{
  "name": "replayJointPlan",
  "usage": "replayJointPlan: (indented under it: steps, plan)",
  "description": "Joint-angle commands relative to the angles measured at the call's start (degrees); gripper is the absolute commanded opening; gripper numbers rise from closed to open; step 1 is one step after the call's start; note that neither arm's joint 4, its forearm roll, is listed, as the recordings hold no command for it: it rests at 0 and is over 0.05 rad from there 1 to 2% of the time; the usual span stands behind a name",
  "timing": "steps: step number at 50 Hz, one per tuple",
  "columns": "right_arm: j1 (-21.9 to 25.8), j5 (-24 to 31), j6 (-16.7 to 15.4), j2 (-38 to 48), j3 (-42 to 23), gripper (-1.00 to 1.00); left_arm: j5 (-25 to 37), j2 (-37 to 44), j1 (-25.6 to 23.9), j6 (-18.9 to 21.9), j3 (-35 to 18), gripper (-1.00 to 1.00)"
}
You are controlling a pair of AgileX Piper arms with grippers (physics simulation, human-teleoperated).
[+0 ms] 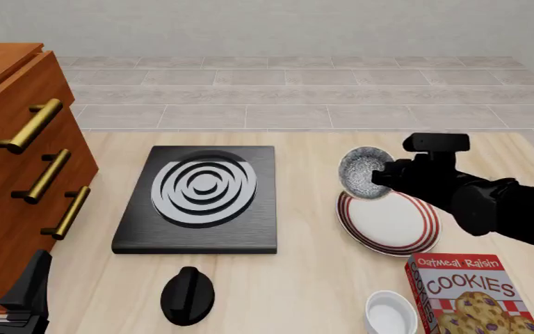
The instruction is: Pick the akita bowl on the stove and place it on the plate.
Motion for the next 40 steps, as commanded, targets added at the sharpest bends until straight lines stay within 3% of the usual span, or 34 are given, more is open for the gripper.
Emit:
replayJointPlan:
  steps: [1, 40]
  plan:
    - [-2.2, -2.8, 0.1, 2.0, 0.5, -1.00, 0.0, 0.0, 0.0, 0.0, 0.0, 1.00]
    - [-7.2, -9.5, -0.9, 12.4, 0.7, -1.00, 0.0, 0.0, 0.0, 0.0, 0.0, 1.00]
